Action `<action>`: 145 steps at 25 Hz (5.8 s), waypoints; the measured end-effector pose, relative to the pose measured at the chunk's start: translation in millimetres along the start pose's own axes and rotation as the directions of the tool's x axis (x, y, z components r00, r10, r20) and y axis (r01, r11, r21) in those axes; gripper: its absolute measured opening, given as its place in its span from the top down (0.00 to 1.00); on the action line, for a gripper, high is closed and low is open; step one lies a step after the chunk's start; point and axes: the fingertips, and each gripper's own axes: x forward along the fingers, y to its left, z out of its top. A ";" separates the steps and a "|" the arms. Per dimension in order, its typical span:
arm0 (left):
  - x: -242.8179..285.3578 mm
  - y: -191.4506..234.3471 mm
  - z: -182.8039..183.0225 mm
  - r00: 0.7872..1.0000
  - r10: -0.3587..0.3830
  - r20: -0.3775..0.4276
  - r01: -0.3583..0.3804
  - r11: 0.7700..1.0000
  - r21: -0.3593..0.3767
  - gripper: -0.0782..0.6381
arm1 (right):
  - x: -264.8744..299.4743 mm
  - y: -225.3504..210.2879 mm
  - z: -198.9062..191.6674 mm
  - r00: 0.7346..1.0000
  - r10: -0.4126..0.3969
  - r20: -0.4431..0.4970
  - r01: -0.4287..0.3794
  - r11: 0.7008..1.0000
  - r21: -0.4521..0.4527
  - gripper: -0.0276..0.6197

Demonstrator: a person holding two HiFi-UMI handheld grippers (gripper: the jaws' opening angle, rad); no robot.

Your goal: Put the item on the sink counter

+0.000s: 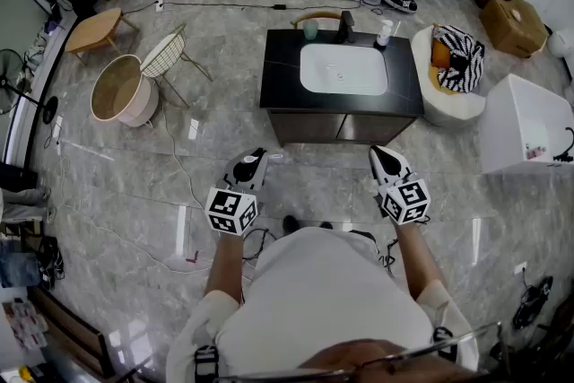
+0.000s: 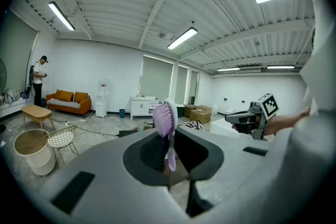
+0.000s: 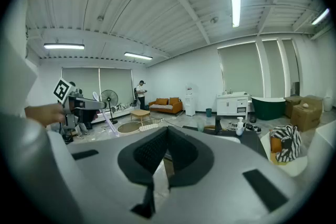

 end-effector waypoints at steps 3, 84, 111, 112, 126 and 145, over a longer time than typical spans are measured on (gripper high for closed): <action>0.6 0.8 -1.4 1.000 -0.001 -0.002 0.001 1.000 -0.001 0.84 | 2.0 0.6 -1.2 1.000 -0.001 -0.004 0.001 1.000 -0.005 0.95; 284.1 151.1 41.6 0.982 0.128 -0.137 -0.140 0.986 -0.089 0.84 | 317.5 -199.8 26.7 0.967 0.185 -0.175 -0.173 0.981 0.085 0.95; 411.1 201.9 44.9 0.963 -0.163 -0.213 0.161 0.987 -0.024 0.84 | 354.4 -234.2 15.8 0.974 -0.037 -0.222 0.074 0.984 0.162 0.95; 417.4 203.7 44.8 0.960 -0.180 -0.217 0.179 0.984 -0.023 0.84 | 356.1 -234.4 14.6 0.972 -0.047 -0.229 0.085 0.983 0.163 0.95; 514.0 219.2 43.3 0.910 -0.325 -0.259 0.344 0.938 0.034 0.84 | 377.9 -252.3 2.4 0.945 -0.163 -0.283 0.224 0.954 0.197 0.95; 652.2 256.2 16.4 0.894 -0.372 -0.248 0.416 0.896 0.155 0.84 | 423.2 -258.8 -37.6 0.919 -0.174 -0.353 0.273 0.928 0.253 0.95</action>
